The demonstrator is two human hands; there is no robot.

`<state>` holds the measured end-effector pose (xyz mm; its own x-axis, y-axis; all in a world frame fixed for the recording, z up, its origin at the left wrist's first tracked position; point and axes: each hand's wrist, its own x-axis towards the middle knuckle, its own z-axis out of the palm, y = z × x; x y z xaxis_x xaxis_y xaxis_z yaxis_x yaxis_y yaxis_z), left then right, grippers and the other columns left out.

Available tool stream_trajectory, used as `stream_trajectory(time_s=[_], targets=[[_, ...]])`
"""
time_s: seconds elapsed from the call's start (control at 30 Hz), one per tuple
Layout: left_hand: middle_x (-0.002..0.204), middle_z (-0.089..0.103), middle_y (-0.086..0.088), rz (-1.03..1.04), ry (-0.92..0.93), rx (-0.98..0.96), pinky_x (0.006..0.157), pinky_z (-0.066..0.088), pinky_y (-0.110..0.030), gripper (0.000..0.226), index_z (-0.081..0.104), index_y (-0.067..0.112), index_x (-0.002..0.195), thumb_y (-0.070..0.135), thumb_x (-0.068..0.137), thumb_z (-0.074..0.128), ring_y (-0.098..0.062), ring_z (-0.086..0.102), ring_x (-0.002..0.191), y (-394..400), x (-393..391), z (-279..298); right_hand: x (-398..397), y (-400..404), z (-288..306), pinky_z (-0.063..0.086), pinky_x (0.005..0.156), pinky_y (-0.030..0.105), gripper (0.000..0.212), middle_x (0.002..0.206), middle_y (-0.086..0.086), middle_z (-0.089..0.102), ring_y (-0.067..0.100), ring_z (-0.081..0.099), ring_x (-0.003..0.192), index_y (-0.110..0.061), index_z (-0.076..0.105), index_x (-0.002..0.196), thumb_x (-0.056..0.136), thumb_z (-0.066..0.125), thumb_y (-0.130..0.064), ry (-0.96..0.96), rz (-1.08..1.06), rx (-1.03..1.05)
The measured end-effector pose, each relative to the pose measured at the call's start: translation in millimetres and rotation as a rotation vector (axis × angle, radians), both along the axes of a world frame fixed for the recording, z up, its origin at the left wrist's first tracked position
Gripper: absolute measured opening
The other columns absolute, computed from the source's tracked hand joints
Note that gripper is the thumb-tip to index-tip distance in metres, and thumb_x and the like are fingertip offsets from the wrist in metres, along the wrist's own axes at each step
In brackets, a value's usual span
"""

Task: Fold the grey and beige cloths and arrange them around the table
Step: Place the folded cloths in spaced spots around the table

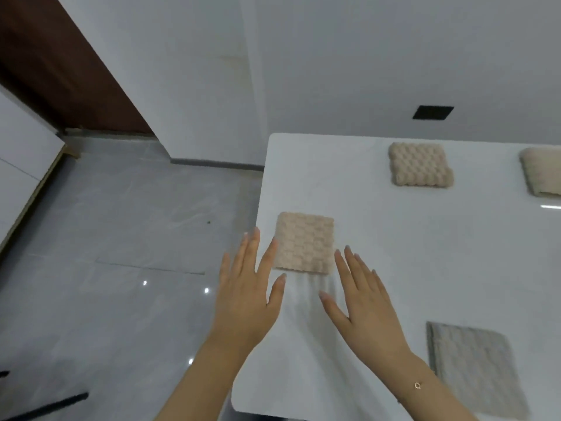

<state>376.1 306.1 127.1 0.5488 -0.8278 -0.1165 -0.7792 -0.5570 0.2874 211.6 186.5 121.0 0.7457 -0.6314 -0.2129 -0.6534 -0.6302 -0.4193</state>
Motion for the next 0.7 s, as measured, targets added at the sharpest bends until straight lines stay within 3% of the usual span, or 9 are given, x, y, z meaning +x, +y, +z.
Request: stream_trajectory(time_s=[0.23,0.33,0.43,0.57,0.7], targets=[[0.156,-0.016,0.009,-0.265,0.111,0.010,0.119,-0.004,-0.042,0.062,-0.008,0.037,0.146,0.057,0.089,0.005,-0.007,-0.016,0.143,-28.9,79.3,-27.9,43.7,9.6,-8.7,-0.010,0.116,0.025,0.072,0.155,-0.013,-0.018,0.003,-0.016,0.143,-0.034,-0.017,0.145,0.084,0.001,-0.067,0.041,-0.278,-0.014],[0.156,-0.014,0.011,-0.450,0.156,0.051,0.119,-0.006,-0.038,0.067,-0.004,0.035,0.149,0.057,0.086,0.004,-0.008,-0.012,0.145,-42.1,118.2,-34.6,66.4,33.2,-10.5,-0.007,0.116,0.024,0.071,0.156,-0.013,-0.015,0.001,-0.014,0.143,-0.033,-0.013,0.147,0.086,0.005,-0.066,0.030,-0.473,-0.002],[0.159,-0.002,0.008,-0.579,0.222,0.074,0.120,0.001,-0.038,0.060,0.008,0.031,0.150,0.052,0.095,0.018,-0.011,-0.003,0.146,-54.3,143.9,-30.3,85.8,58.0,-6.4,-0.002,0.118,0.024,0.068,0.158,-0.012,-0.009,0.003,-0.007,0.145,-0.029,-0.003,0.150,0.095,0.023,-0.059,-0.018,-0.652,0.068],[0.156,0.020,0.005,-0.605,0.410,0.096,0.117,0.016,-0.033,0.054,0.024,0.026,0.148,0.037,0.099,0.041,-0.013,0.017,0.143,-72.1,164.9,-30.1,106.3,87.8,-2.2,0.008,0.117,0.022,0.064,0.157,-0.016,0.003,0.003,0.006,0.144,-0.030,0.009,0.151,0.097,0.037,-0.049,-0.124,-0.852,0.145],[0.133,0.047,-0.001,-0.555,0.541,0.117,0.100,0.034,-0.023,0.043,0.044,0.016,0.136,0.025,0.095,0.053,-0.014,0.044,0.123,-108.4,164.2,-41.7,115.6,101.0,-12.4,0.025,0.103,0.014,0.053,0.142,-0.024,0.033,-0.004,0.031,0.131,-0.032,0.032,0.143,0.094,0.046,-0.047,-0.365,-1.157,0.351]])
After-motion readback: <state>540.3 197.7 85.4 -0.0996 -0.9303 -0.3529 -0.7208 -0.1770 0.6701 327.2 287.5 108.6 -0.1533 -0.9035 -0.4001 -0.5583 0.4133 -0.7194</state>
